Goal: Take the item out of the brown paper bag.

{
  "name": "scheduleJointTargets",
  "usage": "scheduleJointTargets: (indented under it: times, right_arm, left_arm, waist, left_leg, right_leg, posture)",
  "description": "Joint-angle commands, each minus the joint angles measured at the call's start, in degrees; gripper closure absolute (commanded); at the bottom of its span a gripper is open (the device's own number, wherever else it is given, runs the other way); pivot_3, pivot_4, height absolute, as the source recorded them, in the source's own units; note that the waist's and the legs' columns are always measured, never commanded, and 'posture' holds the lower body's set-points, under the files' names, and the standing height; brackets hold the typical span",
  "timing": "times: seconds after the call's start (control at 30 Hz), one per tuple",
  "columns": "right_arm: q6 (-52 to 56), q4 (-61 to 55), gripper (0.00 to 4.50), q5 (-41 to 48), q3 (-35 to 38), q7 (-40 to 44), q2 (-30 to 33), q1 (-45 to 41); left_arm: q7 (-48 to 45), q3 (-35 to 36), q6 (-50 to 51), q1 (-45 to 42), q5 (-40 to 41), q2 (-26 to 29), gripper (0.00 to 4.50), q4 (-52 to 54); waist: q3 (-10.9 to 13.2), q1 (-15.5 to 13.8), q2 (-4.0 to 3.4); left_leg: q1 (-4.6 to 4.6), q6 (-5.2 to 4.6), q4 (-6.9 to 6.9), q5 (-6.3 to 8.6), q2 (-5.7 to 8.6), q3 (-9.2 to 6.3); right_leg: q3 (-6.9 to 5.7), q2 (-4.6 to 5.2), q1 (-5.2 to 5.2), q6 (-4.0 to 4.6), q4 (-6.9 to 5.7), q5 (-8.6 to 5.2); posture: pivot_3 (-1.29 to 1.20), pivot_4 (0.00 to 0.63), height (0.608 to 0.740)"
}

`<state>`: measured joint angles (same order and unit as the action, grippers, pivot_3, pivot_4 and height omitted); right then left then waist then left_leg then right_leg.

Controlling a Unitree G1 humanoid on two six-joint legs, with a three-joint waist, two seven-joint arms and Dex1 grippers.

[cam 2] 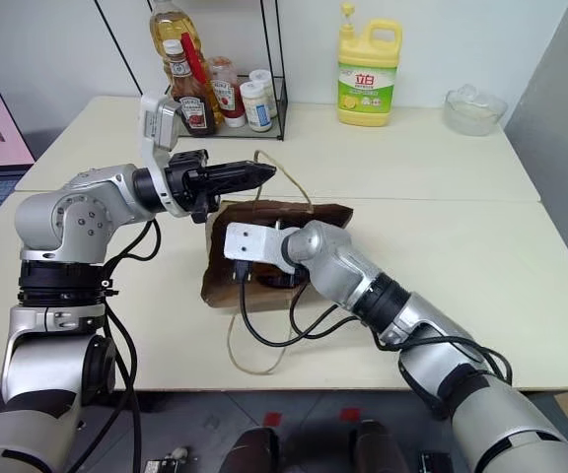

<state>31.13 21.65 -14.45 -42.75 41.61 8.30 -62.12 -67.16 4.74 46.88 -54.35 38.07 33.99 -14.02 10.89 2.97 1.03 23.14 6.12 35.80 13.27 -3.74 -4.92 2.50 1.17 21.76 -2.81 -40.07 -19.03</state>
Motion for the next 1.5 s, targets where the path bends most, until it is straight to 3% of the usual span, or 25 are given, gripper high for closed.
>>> scheduleJointTargets:
  times: [0.03, 0.2, 0.3, 0.4, 0.43, 0.63, 1.07, 1.5]
  right_arm:
    - [-2.7, 2.7, 0.03, -2.8, -0.8, 1.5, -0.9, -1.9]
    - [-5.0, 9.7, 0.03, -4.8, -0.5, 3.5, -2.4, -3.3]
    - [-6.4, 13.4, 0.63, -5.8, -0.2, 4.5, -2.7, -4.2]
    - [-7.8, 15.5, 1.61, -6.4, 0.4, 5.0, -3.0, -4.7]
    - [-8.2, 15.8, 1.72, -6.7, 0.4, 5.2, -3.0, -4.7]
    - [-11.6, 12.8, 1.72, -7.3, 2.8, 4.6, -2.3, -3.8]
    - [-9.9, -13.9, 1.84, -7.3, 6.5, 9.7, 7.0, 6.2]
    - [-10.1, -27.0, 2.09, 0.9, 14.1, 12.9, 8.4, 9.7]
  left_arm:
    - [-0.8, 0.6, -1.1, -1.4, 0.8, 0.0, 4.50, 2.3]
    - [-0.5, 0.8, -0.9, -1.2, 0.8, 0.1, 4.50, 2.8]
    - [-0.4, 0.8, -0.9, -1.0, 0.8, 0.2, 4.50, 3.0]
    - [-0.3, 0.8, -1.0, -0.8, 0.7, 0.2, 4.50, 3.2]
    - [-0.3, 0.7, -1.1, -0.7, 0.7, 0.2, 4.50, 3.2]
    - [-0.5, 0.5, -1.9, -0.6, -0.1, 0.3, 4.50, 2.3]
    - [-0.5, 0.5, -4.5, -1.8, -2.0, 0.4, 4.50, -1.8]
    - [-0.2, 0.2, -6.6, -2.6, -3.3, -0.7, 4.50, -4.0]
  waist:
    - [0.0, 0.0, 0.00]
    - [0.0, 0.0, 0.00]
    - [0.0, 0.0, 0.00]
    - [0.0, 0.0, 0.00]
    - [0.0, 0.0, 0.00]
    - [0.0, 0.0, 0.00]
    - [0.0, 0.0, 0.00]
    - [0.0, 0.1, 0.00]
  left_leg:
    - [0.00, 0.00, 0.00, 0.00, 0.00, 0.00]
    - [-0.02, 0.01, 0.00, -0.01, 0.00, 0.00]
    - [-0.03, 0.01, 0.01, -0.01, 0.00, 0.00]
    - [-0.03, 0.01, 0.02, -0.01, 0.00, -0.01]
    - [-0.03, 0.02, 0.02, -0.01, 0.00, -0.01]
    - [-0.04, 0.02, 0.02, -0.01, 0.00, -0.01]
    - [0.00, 0.06, 0.01, -0.03, 0.00, 0.00]
    - [0.05, 0.06, 0.01, -0.03, 0.00, 0.00]
  right_leg:
    - [0.00, 0.00, 0.00, 0.00, 0.00, 0.00]
    - [0.00, 0.00, 0.00, 0.00, -0.01, 0.00]
    - [0.00, 0.00, -0.02, 0.00, -0.03, 0.00]
    - [0.00, 0.00, -0.03, 0.00, -0.04, 0.00]
    - [0.00, 0.00, -0.03, 0.00, -0.04, 0.00]
    - [-0.01, 0.00, -0.04, 0.00, -0.06, 0.00]
    - [0.00, 0.00, -0.02, 0.00, -0.01, 0.00]
    - [-0.01, 0.01, -0.01, 0.00, 0.04, 0.00]
  posture:
    - [0.00, 0.150, 0.740]
    - [0.00, 0.150, 0.740]
    - [0.00, 0.150, 0.740]
    - [0.00, 0.150, 0.740]
    - [0.00, 0.150, 0.740]
    - [0.00, 0.150, 0.740]
    - [0.00, 0.150, 0.740]
    - [0.00, 0.150, 0.740]
